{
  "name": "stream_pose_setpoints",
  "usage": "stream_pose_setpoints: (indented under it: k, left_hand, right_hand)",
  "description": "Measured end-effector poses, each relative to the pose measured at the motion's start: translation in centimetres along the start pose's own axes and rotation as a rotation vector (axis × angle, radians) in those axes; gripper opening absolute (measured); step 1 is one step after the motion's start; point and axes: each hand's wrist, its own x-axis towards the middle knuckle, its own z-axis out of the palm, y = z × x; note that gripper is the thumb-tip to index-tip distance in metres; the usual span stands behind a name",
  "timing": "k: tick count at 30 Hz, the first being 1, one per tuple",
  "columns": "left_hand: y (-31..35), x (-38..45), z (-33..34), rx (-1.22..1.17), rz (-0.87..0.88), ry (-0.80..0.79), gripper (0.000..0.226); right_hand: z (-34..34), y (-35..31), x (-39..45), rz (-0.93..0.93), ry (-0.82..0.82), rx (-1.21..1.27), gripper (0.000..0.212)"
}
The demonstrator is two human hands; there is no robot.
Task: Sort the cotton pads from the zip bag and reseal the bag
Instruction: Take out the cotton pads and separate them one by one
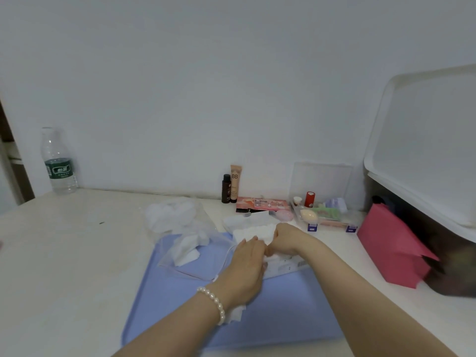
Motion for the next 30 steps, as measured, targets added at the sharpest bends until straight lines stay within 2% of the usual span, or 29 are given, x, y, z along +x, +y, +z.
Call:
stream_pose_setpoints:
  k: [1, 5, 10, 11, 13, 15, 18, 22, 24, 26, 28, 30]
  left_hand:
    - [0.1, 0.0, 0.0, 0.010, -0.026, -0.026, 0.029]
    - [0.4, -0.3, 0.0, 0.025, -0.102, -0.079, 0.054]
    - [0.7, -0.1, -0.2, 0.122, -0.086, -0.157, 0.063]
    - [0.8, 0.0, -0.2, 0.171, -0.076, -0.185, 0.065]
    - [0.7, 0.2, -0.1, 0.242, -0.071, -0.216, 0.068]
    - [0.7, 0.3, 0.0, 0.264, -0.067, -0.199, 0.070]
    - [0.8, 0.0, -0.4, 0.196, -0.082, -0.165, 0.066]
    - [0.9, -1.4, -3.8, -0.030, -0.069, 0.036, 0.047]
    - [0.3, -2.5, -6.1, -0.108, -0.121, 0.092, 0.042]
    - [-0.7, -3.5, -8.1, -0.111, -0.230, 0.079, 0.033]
    - [-1.5, -4.8, -9.3, -0.133, -0.311, -0.031, 0.022]
    - [-1.9, -6.0, -9.5, -0.116, -0.337, -0.165, 0.015]
  right_hand:
    - [-0.1, 0.1, 0.0, -0.002, -0.011, 0.016, 0.032]
    - [-0.5, 0.2, -0.4, -0.002, -0.085, 0.073, 0.026]
    - [-0.4, 0.6, -0.1, -0.013, -0.125, 0.314, 0.035]
    - [-0.2, 0.8, 0.0, -0.013, -0.135, 0.338, 0.043]
    - [0.0, 0.6, -0.1, 0.005, -0.139, 0.293, 0.070]
    - [0.4, 0.2, -0.5, 0.002, -0.091, 0.237, 0.079]
    - [0.7, 0.3, -0.4, -0.008, 0.057, 0.201, 0.067]
    - [-0.7, 1.2, -1.3, 0.000, 0.239, -0.011, 0.027]
    - [-1.3, 1.2, -2.6, -0.020, 0.377, -0.027, 0.022]
    - [-1.1, 0.5, -4.4, -0.132, 0.522, 0.064, 0.024]
    - [0.0, -1.0, -6.5, -0.245, 0.416, 0.164, 0.031]
    - [2.3, -2.3, -7.7, -0.243, 0.188, 0.132, 0.030]
